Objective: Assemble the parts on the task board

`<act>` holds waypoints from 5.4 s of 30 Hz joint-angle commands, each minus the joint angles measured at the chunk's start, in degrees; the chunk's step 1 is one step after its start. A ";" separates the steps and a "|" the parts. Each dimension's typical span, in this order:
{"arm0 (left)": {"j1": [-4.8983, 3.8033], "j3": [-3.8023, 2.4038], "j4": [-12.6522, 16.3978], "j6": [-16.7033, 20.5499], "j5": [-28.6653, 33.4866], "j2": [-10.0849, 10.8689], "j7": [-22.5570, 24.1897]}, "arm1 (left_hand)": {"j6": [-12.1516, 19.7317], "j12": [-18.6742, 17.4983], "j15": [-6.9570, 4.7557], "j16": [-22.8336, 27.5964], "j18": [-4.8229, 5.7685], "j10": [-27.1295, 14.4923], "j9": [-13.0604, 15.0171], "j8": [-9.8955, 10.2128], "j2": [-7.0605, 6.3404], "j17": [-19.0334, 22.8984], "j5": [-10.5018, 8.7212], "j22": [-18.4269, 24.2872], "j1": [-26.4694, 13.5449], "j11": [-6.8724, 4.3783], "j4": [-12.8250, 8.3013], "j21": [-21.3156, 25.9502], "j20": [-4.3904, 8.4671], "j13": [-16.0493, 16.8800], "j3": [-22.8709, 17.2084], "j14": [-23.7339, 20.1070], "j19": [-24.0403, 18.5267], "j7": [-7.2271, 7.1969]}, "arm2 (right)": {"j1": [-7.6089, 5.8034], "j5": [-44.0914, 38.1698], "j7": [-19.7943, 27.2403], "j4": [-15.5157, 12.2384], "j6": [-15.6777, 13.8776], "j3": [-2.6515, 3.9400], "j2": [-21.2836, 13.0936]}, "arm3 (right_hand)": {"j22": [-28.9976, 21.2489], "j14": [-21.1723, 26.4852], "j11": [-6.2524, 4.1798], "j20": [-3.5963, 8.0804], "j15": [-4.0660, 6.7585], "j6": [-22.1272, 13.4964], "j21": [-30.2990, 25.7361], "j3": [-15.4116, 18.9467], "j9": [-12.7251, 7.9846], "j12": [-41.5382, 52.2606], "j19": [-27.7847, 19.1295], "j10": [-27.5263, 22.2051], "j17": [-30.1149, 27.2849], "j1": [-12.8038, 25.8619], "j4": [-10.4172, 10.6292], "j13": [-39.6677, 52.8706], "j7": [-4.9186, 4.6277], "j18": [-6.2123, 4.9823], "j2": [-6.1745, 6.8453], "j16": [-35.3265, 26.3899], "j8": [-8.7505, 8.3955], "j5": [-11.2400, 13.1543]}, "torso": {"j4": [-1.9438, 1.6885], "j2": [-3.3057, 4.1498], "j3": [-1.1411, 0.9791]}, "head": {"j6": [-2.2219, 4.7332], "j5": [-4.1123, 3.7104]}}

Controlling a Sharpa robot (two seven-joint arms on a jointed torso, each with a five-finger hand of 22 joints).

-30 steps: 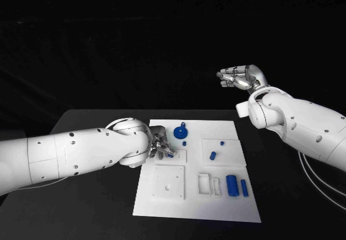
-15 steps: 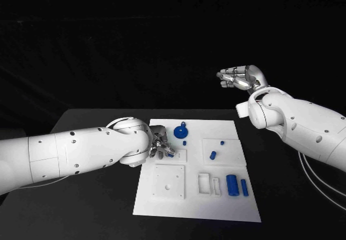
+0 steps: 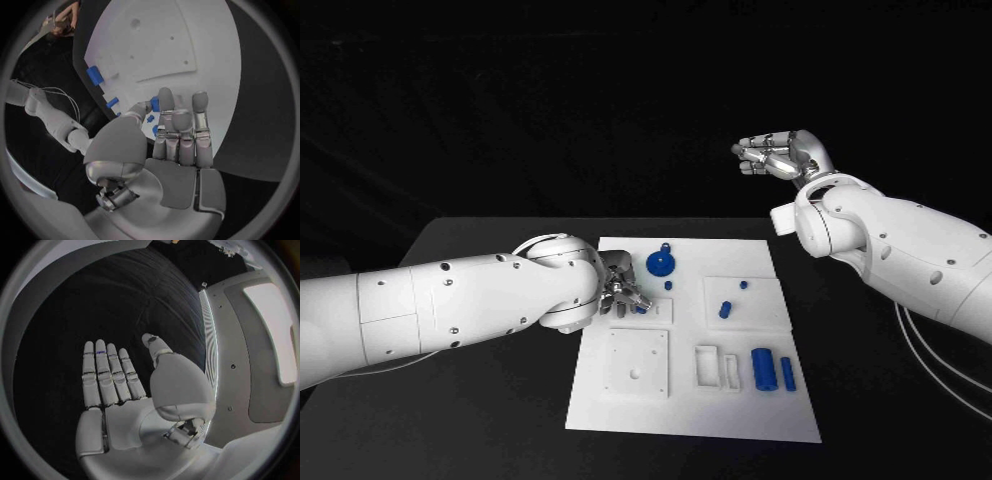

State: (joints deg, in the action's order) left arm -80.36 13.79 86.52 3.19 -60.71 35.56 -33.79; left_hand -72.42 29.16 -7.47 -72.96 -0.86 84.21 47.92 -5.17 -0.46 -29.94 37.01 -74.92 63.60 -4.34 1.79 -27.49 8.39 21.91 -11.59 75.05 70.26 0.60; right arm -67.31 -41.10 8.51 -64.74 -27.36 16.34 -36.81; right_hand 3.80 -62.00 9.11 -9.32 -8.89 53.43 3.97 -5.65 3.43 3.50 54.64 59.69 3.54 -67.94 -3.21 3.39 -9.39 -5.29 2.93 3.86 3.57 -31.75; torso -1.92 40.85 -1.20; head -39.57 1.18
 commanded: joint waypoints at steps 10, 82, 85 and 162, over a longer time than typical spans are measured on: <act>0.30 0.14 -0.06 -1.98 -0.35 -0.31 0.31 | -3.26 1.77 -0.09 -0.73 -0.09 2.38 0.51 0.22 -0.19 -1.45 1.89 -1.14 -1.36 -0.39 -10.81 -0.52 0.07 -0.42 -10.19 0.73 0.37 -2.24 | 0.29 0.04 0.25 -0.08 0.72 0.03 0.09 | -0.06 0.44 0.06 -0.01 0.05 -0.49 0.17 -1.39 -0.09 -0.18 -0.38 -0.50 -0.08 0.71 -1.01 -0.08 -0.07 -1.07 0.02 -0.30 -0.23 -1.38 | -0.01 0.01 -0.05 | -0.11 0.02; 0.43 -0.30 -1.46 -1.57 1.63 0.12 0.50 | -4.27 0.78 -0.27 0.95 0.86 2.27 -1.64 0.63 -9.23 -0.04 -19.78 -1.02 0.76 -0.36 11.03 2.71 0.23 -0.87 0.58 0.23 1.36 -2.85 | 1.06 0.55 0.52 0.24 2.60 0.02 -0.26 | -0.06 1.77 0.38 -0.43 -0.40 -2.58 0.12 -0.34 -0.16 -0.18 -1.58 -1.27 -0.09 0.65 -2.81 -0.08 -0.42 -1.11 0.32 -0.31 -0.30 -2.34 | -0.05 -0.03 0.05 | 0.00 -0.72; 0.43 -0.61 -1.27 -1.38 1.85 0.39 0.38 | -4.40 0.81 -0.27 0.93 0.86 2.29 -1.48 0.59 -9.35 -0.05 -22.10 -1.03 0.47 -0.34 11.87 2.74 0.24 -0.84 0.65 0.27 1.45 -2.81 | 1.13 0.55 0.56 0.25 2.65 0.02 -0.27 | -0.06 1.82 0.41 -0.47 -0.43 -2.81 0.16 0.04 -0.17 -0.18 -1.65 -1.32 -0.09 0.72 -3.09 -0.08 -0.46 -1.15 0.14 -0.31 -0.32 -2.37 | -0.06 -0.03 0.05 | 0.01 -0.71; -2.10 -7.06 -33.49 -16.35 11.38 -10.90 6.45 | 5.75 -2.70 1.74 2.14 0.09 0.11 -28.18 1.03 -1.58 2.43 -27.66 -1.07 0.97 1.56 5.33 7.02 -1.58 -0.88 8.38 -2.05 1.11 1.62 | 1.34 0.56 0.67 -0.13 2.66 0.03 0.36 | -0.06 1.89 0.41 -0.50 -0.44 -2.74 0.16 0.38 -0.17 -0.18 -1.86 -1.31 -0.09 0.62 -4.86 -0.08 -0.46 -1.11 -0.21 -0.30 -0.31 -1.93 | 0.54 1.75 0.12 | 2.24 -0.08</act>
State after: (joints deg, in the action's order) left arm -82.51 6.77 53.13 -11.50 -49.97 24.88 -28.46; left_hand -66.93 26.28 -5.73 -70.57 -0.86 83.92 19.78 -3.95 -2.71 -27.56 9.16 -74.93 64.60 -3.17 7.43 -20.61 7.26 20.96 -3.14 73.49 71.36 2.14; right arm -65.98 -40.44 8.53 -64.83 -25.33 16.34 -36.52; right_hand 3.80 -60.39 9.51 -9.93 -9.30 50.99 3.97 -5.09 3.32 3.50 53.22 58.87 3.53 -67.42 -7.83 3.39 -9.79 -5.29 3.33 3.87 3.59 -33.73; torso -1.37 42.60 -1.10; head -37.31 1.14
